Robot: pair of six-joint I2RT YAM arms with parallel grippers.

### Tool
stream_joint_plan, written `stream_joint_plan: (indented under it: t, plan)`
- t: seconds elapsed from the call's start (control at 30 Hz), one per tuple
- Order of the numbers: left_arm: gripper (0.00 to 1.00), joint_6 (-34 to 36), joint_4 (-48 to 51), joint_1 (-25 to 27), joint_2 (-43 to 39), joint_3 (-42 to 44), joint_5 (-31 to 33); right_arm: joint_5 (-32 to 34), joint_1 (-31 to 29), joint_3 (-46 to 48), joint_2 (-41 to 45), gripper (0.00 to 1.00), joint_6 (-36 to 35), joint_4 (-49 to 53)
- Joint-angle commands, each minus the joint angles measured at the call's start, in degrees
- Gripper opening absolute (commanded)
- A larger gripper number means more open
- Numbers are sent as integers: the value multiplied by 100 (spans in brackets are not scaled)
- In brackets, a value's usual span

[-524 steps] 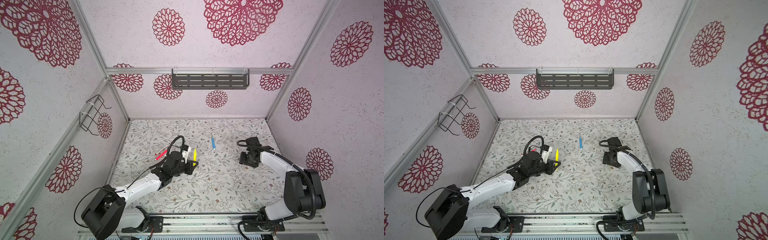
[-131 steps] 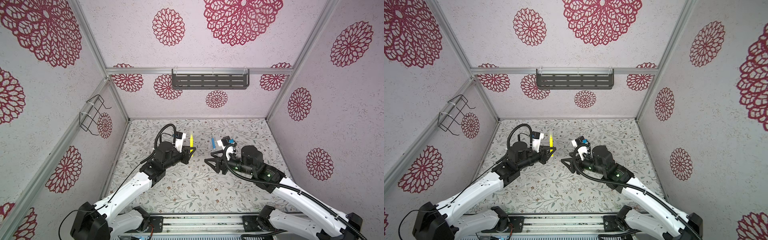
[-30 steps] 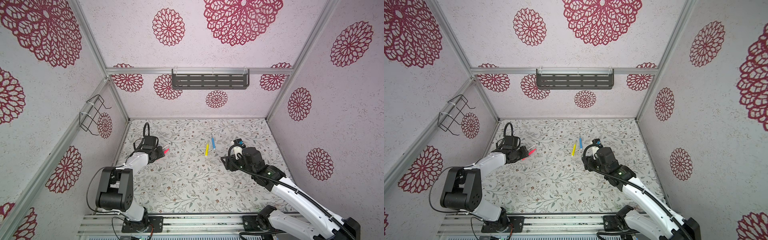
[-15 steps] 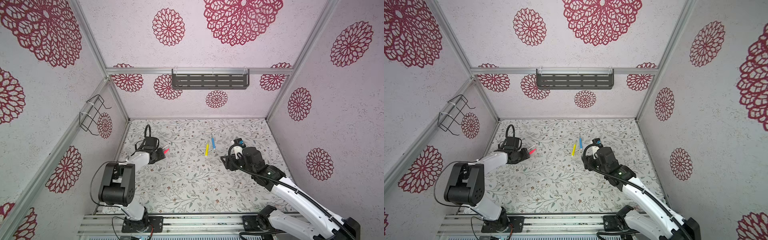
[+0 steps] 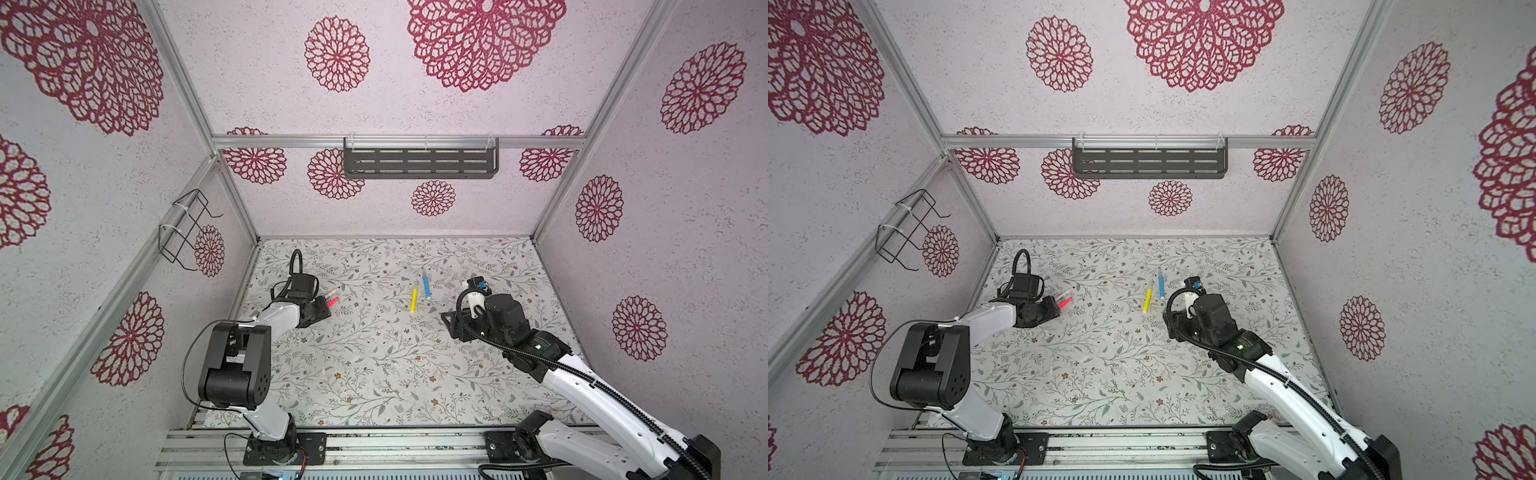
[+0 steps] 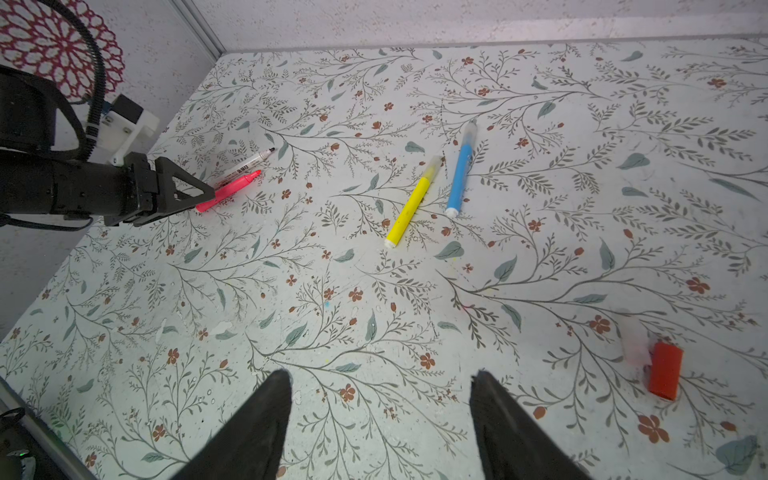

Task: Insert the pens into the pen caps
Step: 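Move the left gripper over the pink highlighter and white marker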

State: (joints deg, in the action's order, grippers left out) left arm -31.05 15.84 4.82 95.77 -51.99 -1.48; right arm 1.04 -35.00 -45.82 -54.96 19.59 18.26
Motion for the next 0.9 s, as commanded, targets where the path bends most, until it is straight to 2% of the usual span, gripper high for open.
stream_joint_plan:
  t: [0.0, 0.17, 0.87]
  plan:
    - [56, 102, 57, -47, 113, -176, -86, -59, 46, -23, 118, 72, 54, -106]
    - [56, 136, 141, -26, 146, -236, -193, -71, 46, -5, 211, 72, 59, -114]
    - [56, 479, 501, 54, 113, -571, 227, -110, 55, 96, 355, 72, 36, -180]
